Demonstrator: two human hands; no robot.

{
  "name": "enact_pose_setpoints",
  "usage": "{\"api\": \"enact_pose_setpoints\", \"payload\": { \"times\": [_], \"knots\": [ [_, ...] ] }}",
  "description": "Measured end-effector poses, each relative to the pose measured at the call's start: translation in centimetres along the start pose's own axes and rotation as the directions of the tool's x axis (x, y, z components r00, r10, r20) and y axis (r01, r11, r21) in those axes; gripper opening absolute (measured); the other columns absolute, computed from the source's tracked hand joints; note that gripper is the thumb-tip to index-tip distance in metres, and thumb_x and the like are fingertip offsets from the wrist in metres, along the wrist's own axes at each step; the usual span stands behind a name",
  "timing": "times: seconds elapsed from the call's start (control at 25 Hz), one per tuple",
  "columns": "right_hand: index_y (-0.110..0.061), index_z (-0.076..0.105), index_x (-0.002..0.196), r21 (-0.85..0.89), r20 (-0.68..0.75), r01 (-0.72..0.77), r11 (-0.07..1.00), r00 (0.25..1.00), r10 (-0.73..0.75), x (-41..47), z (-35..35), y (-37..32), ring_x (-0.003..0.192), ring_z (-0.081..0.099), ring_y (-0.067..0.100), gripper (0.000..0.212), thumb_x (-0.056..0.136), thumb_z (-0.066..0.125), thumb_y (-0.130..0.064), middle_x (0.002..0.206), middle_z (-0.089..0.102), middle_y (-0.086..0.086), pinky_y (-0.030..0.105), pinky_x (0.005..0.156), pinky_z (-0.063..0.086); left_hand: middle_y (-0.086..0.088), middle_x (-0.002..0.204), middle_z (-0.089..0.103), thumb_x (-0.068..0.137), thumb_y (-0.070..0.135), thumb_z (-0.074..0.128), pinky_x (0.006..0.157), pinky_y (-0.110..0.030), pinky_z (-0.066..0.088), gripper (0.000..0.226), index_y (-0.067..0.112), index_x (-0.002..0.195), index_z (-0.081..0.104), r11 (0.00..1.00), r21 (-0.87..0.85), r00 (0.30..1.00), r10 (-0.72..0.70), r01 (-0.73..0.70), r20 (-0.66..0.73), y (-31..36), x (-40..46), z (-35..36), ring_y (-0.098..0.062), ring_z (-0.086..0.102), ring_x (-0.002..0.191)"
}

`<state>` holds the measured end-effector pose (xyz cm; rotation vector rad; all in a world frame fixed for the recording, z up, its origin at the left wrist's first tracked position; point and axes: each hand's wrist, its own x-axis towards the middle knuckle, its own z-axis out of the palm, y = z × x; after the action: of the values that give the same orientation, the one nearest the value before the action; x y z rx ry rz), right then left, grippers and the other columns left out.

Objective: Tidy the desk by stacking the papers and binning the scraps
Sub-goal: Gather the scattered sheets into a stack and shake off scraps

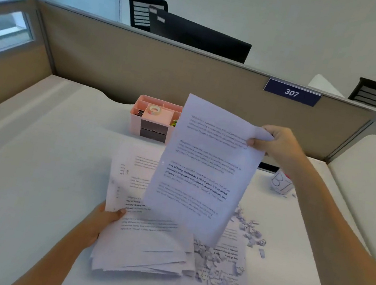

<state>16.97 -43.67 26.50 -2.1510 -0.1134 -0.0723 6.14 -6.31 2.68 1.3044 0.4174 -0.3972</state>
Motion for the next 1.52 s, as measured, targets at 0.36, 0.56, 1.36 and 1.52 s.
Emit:
{"api": "enact_pose_setpoints", "payload": {
  "times": [0.36, 0.56, 1.36, 1.52],
  "knots": [
    [0.006, 0.065, 0.102, 0.009, 0.215, -0.289, 0.957, 0.936, 0.28, 2.8, 15.3, 2.7, 0.086, 0.065, 0.026, 0.037, 0.074, 0.08, -0.013, 0.1, 0.069, 0.018, 0.034, 0.069, 0.056, -0.02, 0.101, 0.073, 0.088, 0.002, 0.055, 0.07, -0.046, 0.058, 0.03, 0.008, 0.115, 0.065, 0.995, 0.067, 0.993, -0.078, 0.072, 0.083, 3.4, 1.2, -2.9, -0.037, 0.071, 0.087],
    [-0.018, 0.061, 0.115, 0.131, 0.006, -0.326, 0.936, 0.945, 0.328, 3.1, 19.8, 2.9, 0.105, 0.062, 0.027, 0.049, 0.072, 0.082, -0.03, 0.12, 0.059, 0.009, 0.041, 0.086, 0.055, -0.021, 0.108, 0.071, 0.089, 0.005, 0.056, 0.081, -0.052, 0.056, 0.03, 0.011, 0.116, 0.065, 0.996, 0.032, 0.986, -0.084, 0.081, 0.147, 3.8, 1.3, -3.4, -0.041, 0.067, 0.098],
    [-0.006, 0.065, 0.099, 0.345, 0.174, -0.524, 0.779, 0.851, 0.495, -5.0, 18.6, 6.9, 0.062, 0.067, 0.016, 0.018, 0.091, 0.064, -0.022, 0.084, 0.071, 0.006, 0.027, 0.058, 0.057, -0.01, 0.102, 0.074, 0.087, 0.014, 0.065, 0.062, -0.039, 0.06, 0.025, 0.017, 0.111, 0.064, 0.996, -0.044, 0.996, 0.084, -0.083, 0.004, 2.6, 2.0, -5.3, -0.029, 0.073, 0.084],
    [-0.007, 0.06, 0.11, 0.058, -0.395, -0.619, 0.783, 0.706, 0.587, -9.1, 14.5, 11.2, 0.078, 0.06, 0.023, 0.023, 0.087, 0.061, -0.012, 0.102, 0.066, 0.012, 0.035, 0.071, 0.05, -0.002, 0.097, 0.076, 0.087, 0.015, 0.063, 0.06, -0.034, 0.059, 0.017, 0.024, 0.101, 0.066, 0.988, -0.073, 0.988, 0.132, -0.138, -0.078, 0.8, 1.7, -6.8, -0.024, 0.073, 0.082]
  ]
}}
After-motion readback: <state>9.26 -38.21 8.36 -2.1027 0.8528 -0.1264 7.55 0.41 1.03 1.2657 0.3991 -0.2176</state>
